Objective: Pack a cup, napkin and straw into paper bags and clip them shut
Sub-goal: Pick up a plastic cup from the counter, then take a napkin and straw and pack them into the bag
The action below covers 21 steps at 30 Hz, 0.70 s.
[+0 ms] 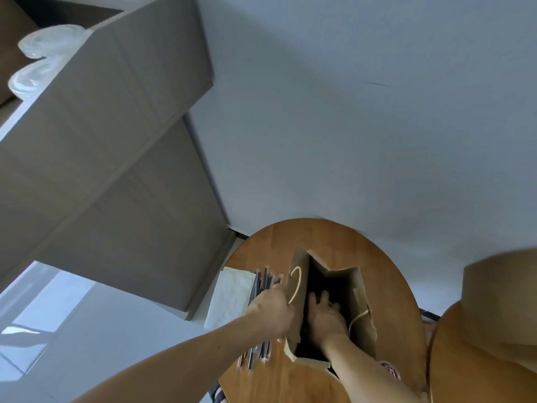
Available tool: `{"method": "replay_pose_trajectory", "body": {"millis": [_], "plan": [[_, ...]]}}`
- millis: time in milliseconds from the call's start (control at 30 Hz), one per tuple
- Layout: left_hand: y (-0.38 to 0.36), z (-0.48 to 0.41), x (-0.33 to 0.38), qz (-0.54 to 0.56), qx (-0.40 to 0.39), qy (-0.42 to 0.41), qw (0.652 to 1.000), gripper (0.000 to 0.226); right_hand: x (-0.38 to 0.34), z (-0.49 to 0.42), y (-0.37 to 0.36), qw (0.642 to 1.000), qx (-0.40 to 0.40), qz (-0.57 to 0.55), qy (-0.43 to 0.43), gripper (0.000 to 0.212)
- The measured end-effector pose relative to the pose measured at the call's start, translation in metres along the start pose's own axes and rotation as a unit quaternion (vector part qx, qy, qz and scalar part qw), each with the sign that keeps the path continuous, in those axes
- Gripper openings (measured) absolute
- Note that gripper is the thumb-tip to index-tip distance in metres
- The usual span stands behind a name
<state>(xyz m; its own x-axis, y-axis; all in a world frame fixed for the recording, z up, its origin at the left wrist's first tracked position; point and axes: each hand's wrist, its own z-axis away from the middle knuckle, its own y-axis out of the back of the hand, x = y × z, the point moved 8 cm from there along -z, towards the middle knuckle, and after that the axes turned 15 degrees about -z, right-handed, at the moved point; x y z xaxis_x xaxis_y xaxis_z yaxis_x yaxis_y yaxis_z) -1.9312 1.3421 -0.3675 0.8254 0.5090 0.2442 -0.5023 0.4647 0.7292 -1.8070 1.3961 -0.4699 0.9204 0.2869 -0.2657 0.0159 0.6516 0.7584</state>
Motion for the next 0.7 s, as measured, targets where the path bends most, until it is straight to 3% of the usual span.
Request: {"method": "replay_pose_trajectory", "body": {"millis": [167, 267, 400, 567, 700], "plan": [[0.01, -0.001, 0.003, -0.012, 0.011, -0.002, 1.0, 0.038, 0.004, 0.008, 0.011, 1.0, -0.021, -0.011, -0.019, 0.083], [0.017, 0.001, 0.009, -0.002, 0.001, -0.01, 1.0, 0.032, -0.008, 0.024, 0.042, 1.0, -0.022, 0.006, 0.003, 0.063], [0.02, 0.008, 0.019, 0.007, -0.066, -0.048, 0.997, 0.028, -0.025, 0.061, 0.11, 0.997, -0.006, -0.008, 0.081, 0.018], [0.044, 0.021, 0.038, -0.061, -0.113, -0.146, 0.981, 0.039, -0.031, 0.098, 0.191, 0.99, 0.055, -0.041, 0.127, 0.03], [0.073, 0.02, 0.027, -0.116, -0.119, -0.166, 0.972, 0.057, -0.046, 0.103, 0.221, 0.977, 0.11, -0.125, 0.136, 0.03]]}}
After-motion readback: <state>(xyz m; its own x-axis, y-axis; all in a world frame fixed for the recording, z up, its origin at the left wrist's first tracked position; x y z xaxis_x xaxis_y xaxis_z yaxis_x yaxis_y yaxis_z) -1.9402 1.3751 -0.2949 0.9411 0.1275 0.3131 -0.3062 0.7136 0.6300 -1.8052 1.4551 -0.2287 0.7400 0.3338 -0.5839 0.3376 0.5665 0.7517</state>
